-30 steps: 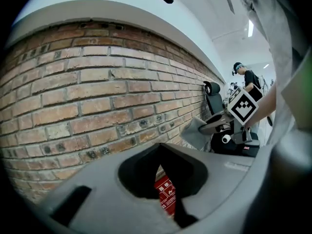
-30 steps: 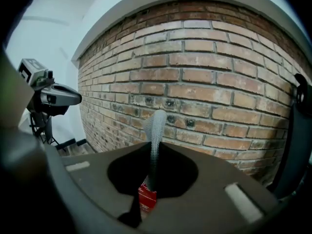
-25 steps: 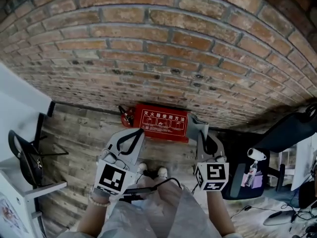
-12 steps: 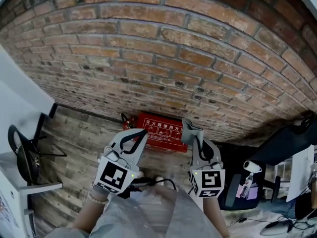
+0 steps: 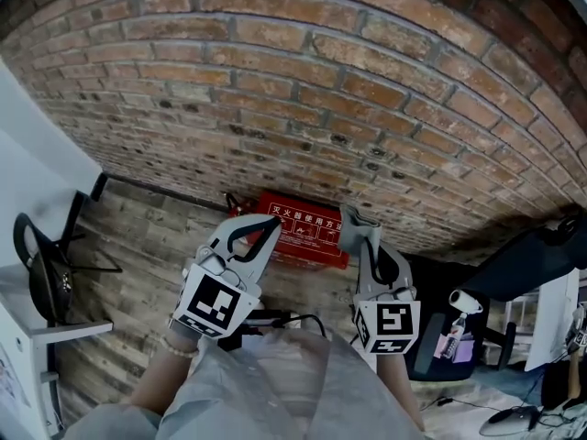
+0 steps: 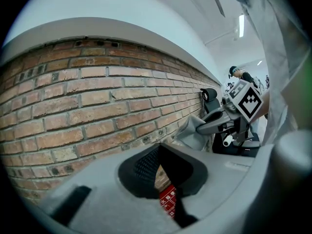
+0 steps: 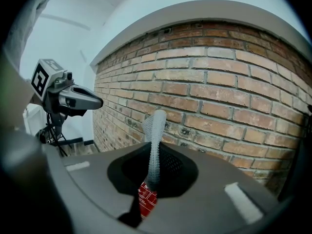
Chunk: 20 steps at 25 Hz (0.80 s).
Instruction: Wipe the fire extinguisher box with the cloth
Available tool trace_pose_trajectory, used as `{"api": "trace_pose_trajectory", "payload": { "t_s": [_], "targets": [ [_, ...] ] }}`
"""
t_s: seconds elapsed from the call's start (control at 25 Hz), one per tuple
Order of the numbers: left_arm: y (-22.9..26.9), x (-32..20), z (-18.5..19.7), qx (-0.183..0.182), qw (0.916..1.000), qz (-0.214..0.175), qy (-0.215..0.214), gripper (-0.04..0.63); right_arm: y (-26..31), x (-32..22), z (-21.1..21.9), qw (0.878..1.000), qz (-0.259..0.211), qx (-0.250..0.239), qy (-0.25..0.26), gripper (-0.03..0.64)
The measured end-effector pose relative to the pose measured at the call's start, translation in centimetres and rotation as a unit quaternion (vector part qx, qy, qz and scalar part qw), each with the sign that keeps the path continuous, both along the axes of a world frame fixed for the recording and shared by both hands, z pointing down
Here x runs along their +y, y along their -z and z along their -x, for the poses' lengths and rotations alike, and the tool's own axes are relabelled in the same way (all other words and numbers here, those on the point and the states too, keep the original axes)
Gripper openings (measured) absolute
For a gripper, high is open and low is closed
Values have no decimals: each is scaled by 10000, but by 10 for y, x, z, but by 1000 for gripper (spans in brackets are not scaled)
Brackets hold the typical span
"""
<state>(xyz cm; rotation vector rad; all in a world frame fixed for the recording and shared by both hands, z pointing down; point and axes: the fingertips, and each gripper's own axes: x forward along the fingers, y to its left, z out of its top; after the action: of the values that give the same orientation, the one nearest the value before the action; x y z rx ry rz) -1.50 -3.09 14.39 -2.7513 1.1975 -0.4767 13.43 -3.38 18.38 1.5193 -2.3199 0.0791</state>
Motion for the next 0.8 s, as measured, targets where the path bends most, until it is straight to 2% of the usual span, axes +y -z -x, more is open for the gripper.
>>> {"api": "trace_pose_trajectory", "payload": {
  "t_s": [0.16,0.8],
  "targets": [
    [-3,2,-1,-101,9999,30,-43,-3,0,3,2,10000,-20,11,11,17],
    [-4,5,-2,84,9999,27,60,-3,-4,8,6,10000,63,12,72,17]
  ]
}}
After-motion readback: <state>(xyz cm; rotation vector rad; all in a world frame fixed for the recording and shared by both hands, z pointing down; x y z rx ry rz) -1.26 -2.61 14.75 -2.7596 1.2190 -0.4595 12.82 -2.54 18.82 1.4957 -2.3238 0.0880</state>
